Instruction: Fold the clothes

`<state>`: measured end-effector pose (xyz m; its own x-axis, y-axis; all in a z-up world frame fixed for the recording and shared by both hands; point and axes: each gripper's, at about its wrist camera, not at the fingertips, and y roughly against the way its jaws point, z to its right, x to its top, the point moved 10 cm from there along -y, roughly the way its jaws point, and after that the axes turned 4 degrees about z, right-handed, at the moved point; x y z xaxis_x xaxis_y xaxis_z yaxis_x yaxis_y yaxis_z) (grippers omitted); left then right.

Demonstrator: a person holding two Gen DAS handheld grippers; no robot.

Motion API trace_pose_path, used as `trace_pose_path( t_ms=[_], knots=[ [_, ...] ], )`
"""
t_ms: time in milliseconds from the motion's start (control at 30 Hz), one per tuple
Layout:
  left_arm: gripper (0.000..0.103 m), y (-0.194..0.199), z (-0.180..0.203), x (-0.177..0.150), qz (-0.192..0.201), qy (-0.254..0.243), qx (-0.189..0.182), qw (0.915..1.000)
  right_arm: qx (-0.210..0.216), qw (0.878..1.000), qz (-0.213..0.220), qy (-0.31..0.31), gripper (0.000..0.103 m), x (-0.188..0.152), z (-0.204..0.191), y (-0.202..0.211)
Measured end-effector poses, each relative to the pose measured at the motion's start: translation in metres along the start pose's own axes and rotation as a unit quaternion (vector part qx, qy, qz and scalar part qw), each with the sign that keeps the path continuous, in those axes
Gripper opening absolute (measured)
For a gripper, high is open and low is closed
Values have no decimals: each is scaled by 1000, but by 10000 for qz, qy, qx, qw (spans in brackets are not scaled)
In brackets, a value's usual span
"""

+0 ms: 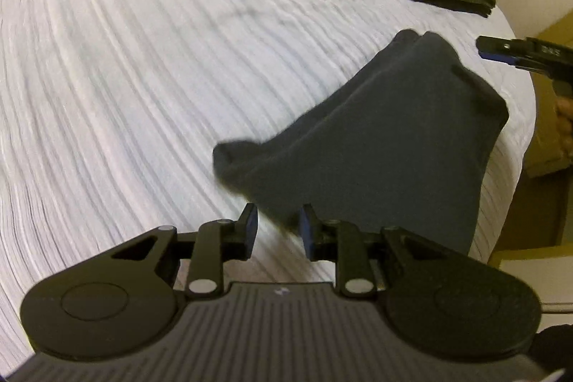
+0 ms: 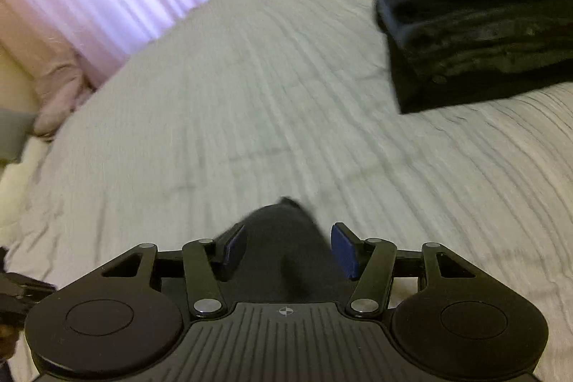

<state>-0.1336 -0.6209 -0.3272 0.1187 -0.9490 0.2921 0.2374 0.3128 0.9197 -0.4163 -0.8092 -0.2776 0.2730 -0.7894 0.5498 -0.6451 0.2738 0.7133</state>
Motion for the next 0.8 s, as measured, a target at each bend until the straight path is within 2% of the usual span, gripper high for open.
trace_pose_path(
  t_ms=[67,267,367,533,667,800],
  knots=[
    [20,-10,-1,-2,-84,159,32,9998,200,9996,-169,87,57,-7,-10,-4],
    [20,-30,-1,4,-234,477,250,9983,143,9952,-958,-143,56,-24,15,-41],
    [22,-18,-3,3,-126,586,364,9975,162,9952,-967,-32,56,-8,15,-37],
    [25,14,-9,-2,269,1119,397,9926,285,9972,-697,-23,57,24,14,-29],
    [25,19,1,6,480,924,191,9944,559,9962,-664,89,57,33,-10,-29],
    [25,-3,5,18,511,674,38,9964,762,9936,-825,128,57,11,-39,-35]
  ],
)
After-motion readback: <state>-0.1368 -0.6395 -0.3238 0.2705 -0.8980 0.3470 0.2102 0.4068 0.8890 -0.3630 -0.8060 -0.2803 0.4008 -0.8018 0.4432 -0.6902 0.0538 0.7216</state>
